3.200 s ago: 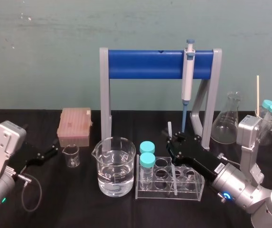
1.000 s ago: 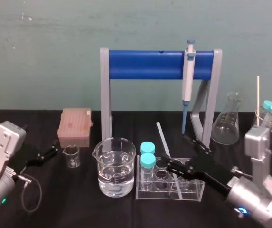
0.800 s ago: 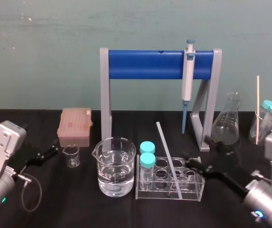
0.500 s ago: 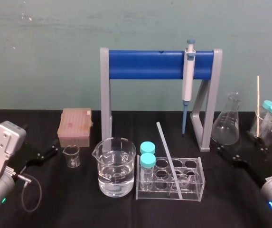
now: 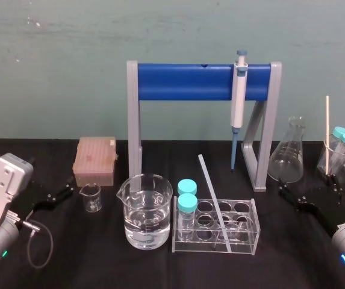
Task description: Pick up the stirring rod with one hand, then place it down.
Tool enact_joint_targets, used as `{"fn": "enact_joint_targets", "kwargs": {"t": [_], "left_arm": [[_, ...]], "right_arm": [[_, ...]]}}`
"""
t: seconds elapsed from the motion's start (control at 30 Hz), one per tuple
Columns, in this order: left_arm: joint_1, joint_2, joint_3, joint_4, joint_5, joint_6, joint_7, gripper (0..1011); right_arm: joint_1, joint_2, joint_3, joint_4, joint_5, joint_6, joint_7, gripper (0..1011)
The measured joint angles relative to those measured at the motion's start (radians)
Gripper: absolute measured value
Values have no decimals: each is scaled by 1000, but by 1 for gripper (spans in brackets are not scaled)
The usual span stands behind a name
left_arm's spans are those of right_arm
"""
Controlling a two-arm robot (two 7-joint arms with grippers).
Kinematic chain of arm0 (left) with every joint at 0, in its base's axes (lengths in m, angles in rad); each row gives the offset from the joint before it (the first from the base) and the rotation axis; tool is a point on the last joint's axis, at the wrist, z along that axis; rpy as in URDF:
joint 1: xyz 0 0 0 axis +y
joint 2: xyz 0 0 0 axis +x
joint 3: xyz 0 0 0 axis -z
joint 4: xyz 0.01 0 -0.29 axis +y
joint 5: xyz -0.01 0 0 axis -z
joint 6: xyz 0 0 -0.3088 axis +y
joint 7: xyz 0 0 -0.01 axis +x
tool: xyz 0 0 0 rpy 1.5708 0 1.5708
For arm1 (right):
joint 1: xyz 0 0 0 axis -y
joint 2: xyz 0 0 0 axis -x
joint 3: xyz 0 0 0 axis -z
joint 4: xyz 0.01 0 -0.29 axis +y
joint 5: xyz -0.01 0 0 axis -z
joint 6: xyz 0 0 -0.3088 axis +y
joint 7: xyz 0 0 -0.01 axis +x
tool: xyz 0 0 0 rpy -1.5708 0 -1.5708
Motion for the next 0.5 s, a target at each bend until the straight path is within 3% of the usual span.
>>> {"fn": "enact_joint_targets", "kwargs": {"t": [0.5], "left_arm": [[0, 0, 0, 0, 0, 0, 0, 1000]], "right_arm": [[-2, 3, -2, -4, 7, -8, 11, 1003]]}}
